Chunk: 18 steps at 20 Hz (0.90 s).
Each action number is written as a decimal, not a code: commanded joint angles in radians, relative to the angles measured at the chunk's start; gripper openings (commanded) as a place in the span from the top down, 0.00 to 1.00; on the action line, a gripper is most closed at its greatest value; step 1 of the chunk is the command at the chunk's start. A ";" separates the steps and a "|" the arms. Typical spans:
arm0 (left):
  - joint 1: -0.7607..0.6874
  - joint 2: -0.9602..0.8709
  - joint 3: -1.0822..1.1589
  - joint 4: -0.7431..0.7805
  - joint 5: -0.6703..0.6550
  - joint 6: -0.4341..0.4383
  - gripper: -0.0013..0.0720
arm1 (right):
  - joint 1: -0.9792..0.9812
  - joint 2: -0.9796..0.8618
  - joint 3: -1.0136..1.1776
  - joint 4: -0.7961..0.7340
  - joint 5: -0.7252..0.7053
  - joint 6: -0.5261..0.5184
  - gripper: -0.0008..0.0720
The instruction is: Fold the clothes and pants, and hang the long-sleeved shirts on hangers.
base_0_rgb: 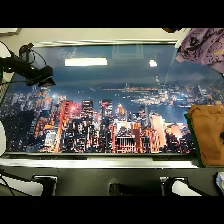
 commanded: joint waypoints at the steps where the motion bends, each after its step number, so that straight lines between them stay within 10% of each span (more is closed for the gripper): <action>1: 0.002 0.022 0.000 0.004 0.001 0.002 0.96 | 0.020 0.037 0.077 0.158 0.191 -0.164 0.70; 6: -0.008 0.144 -0.058 0.131 0.042 0.111 0.96 | 0.305 0.153 0.099 0.591 0.583 -0.494 0.95; 12: -0.006 0.505 -0.584 0.152 0.328 0.168 0.96 | 0.838 0.152 0.062 0.593 0.622 -0.428 0.95; 18: -0.006 0.609 -0.683 0.151 0.336 0.167 0.96 | 1.050 0.152 0.058 0.591 0.633 -0.420 0.94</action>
